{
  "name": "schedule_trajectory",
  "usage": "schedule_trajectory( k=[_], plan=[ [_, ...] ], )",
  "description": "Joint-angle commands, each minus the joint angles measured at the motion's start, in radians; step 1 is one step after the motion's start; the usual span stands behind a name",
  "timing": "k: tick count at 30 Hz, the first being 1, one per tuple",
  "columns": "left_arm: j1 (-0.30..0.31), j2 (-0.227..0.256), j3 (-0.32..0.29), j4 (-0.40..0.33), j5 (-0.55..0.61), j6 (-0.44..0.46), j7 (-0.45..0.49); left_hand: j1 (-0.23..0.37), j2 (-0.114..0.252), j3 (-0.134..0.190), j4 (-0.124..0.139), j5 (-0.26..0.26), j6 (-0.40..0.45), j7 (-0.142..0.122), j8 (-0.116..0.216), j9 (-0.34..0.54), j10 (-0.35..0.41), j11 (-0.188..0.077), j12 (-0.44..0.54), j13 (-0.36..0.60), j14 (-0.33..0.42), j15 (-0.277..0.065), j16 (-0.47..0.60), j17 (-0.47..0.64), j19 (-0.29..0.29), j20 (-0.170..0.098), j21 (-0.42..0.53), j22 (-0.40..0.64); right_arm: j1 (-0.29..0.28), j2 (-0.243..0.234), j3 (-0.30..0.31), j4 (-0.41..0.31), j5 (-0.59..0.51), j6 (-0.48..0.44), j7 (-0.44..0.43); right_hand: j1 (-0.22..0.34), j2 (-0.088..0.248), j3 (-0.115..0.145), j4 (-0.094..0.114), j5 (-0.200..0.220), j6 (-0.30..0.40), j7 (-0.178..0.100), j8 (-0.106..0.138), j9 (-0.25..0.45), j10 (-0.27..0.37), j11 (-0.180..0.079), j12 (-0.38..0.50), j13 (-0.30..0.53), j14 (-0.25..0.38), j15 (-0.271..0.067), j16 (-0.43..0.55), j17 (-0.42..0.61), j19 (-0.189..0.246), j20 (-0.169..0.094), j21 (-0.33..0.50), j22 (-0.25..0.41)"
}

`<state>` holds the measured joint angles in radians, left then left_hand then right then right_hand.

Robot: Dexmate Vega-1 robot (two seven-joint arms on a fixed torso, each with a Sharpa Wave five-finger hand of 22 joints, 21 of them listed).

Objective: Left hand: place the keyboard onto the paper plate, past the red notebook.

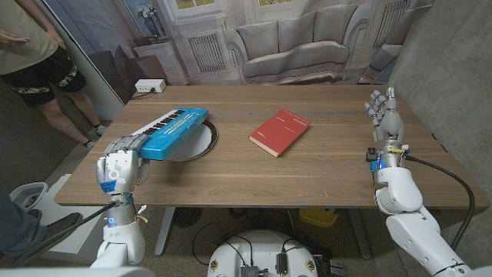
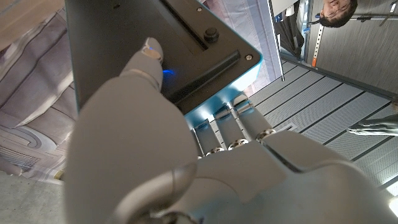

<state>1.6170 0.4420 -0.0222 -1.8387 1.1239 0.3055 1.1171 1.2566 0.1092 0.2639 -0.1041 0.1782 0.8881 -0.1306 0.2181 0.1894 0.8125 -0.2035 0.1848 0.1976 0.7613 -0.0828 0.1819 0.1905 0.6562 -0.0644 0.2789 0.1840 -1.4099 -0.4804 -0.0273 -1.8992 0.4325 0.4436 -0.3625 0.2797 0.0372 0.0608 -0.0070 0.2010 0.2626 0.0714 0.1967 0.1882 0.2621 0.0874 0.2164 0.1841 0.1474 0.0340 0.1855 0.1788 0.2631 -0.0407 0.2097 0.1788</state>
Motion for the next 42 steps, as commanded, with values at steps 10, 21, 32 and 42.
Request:
schedule_trajectory(
  k=[10,21,32,42],
  plan=[
    [-0.008,0.035,0.046,0.010,0.002,0.032,0.000,-0.023,0.029,0.051,0.045,0.004,-0.013,0.001,-0.002,0.005,-0.019,0.003,-0.001,0.003,-0.024,-0.131,0.002,0.004,-0.023,-0.080,-0.010,0.005,-0.025,-0.004,0.004,-0.005,0.010,0.012,0.007,0.001,0.005,-0.004,0.003,0.002,0.010,-0.002,0.002,0.005,0.006,-0.004,-0.002,0.003,0.004,-0.004,0.000,0.004,0.009,-0.007,-0.006,0.006],
    [-0.009,0.044,0.055,0.005,-0.007,0.033,0.000,-0.028,0.022,0.051,0.046,0.003,-0.032,-0.001,-0.005,0.005,-0.036,0.003,0.000,0.004,-0.054,-0.131,0.001,0.004,-0.050,-0.075,-0.020,0.005,-0.040,-0.001,0.010,-0.014,0.010,0.016,0.008,0.001,0.005,-0.005,0.003,0.002,0.010,-0.002,0.002,0.005,0.004,-0.008,-0.002,0.003,0.004,-0.002,0.000,0.004,0.008,-0.006,-0.006,0.006],
    [-0.015,0.069,0.053,0.000,-0.010,0.035,0.000,-0.028,0.022,0.054,0.044,0.003,-0.041,-0.002,-0.006,0.005,-0.045,0.004,0.000,0.004,-0.065,-0.131,0.002,0.004,-0.060,-0.077,-0.024,0.006,-0.047,0.006,0.008,-0.015,0.005,0.021,0.004,0.001,0.005,-0.006,0.002,0.002,0.010,-0.003,0.002,0.005,0.005,-0.007,-0.002,0.003,0.003,-0.002,-0.001,0.004,0.009,-0.006,-0.006,0.006],
    [-0.020,0.134,0.102,-0.005,-0.061,0.094,0.000,-0.034,0.014,0.054,0.043,0.002,-0.075,-0.007,-0.010,0.005,-0.087,0.003,-0.003,0.003,-0.145,-0.122,-0.006,0.005,-0.132,-0.061,-0.050,0.007,-0.058,0.019,0.007,-0.010,0.003,0.035,0.000,0.001,0.006,-0.007,0.002,0.002,0.009,-0.003,0.002,0.005,0.006,-0.004,-0.002,0.003,0.004,-0.001,0.000,0.004,0.009,-0.005,-0.006,0.006]
  ],
)
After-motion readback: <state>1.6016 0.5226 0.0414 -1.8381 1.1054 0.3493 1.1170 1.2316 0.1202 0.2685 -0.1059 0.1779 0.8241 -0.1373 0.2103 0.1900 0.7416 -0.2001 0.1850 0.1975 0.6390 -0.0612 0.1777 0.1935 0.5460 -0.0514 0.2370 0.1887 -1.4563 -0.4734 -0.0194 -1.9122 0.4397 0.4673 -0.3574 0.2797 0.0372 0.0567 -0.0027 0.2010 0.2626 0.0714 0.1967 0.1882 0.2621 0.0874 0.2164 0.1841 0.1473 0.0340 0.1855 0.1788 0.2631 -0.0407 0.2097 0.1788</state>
